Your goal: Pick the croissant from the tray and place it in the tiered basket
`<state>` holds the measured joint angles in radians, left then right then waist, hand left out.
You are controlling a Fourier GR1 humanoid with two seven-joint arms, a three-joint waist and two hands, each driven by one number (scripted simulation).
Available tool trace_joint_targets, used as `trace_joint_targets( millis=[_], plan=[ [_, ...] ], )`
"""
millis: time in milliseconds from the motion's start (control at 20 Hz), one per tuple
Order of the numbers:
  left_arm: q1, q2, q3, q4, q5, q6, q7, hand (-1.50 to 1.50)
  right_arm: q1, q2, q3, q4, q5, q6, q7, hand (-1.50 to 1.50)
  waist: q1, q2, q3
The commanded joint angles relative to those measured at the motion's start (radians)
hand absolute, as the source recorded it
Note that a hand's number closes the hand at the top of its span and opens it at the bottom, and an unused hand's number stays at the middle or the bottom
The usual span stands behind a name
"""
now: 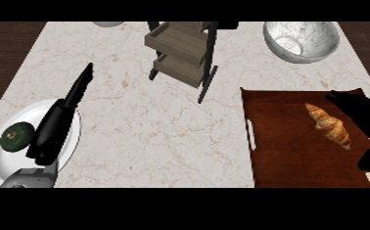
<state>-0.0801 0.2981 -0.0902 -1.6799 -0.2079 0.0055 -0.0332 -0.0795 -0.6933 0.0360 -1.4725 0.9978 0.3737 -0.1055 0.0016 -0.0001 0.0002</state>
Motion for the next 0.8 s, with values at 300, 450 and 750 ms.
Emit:
trace_joint_targets(
  millis=[300, 450, 750],
  plan=[
    [0.015, -0.057, 0.019, 0.041, -0.056, -0.024, -0.069, 0.0, -0.08, 0.095, -0.035, 0.205, 0.1, -0.074, -0.071, -1.5, 0.001, 0.001, 0.0],
    [0.068, -0.044, 0.038, -0.024, -0.067, -0.03, -0.062, 0.0, -0.093, 0.089, -0.07, 0.253, 0.088, -0.089, -0.119, -1.5, 0.003, 0.0, 0.0],
    [0.027, -0.08, 0.067, 0.018, -0.066, -0.063, -0.055, 0.0, -0.126, 0.144, -0.081, 0.344, 0.141, -0.145, -0.142, -1.5, 0.0, 0.0, 0.0]
  ],
)
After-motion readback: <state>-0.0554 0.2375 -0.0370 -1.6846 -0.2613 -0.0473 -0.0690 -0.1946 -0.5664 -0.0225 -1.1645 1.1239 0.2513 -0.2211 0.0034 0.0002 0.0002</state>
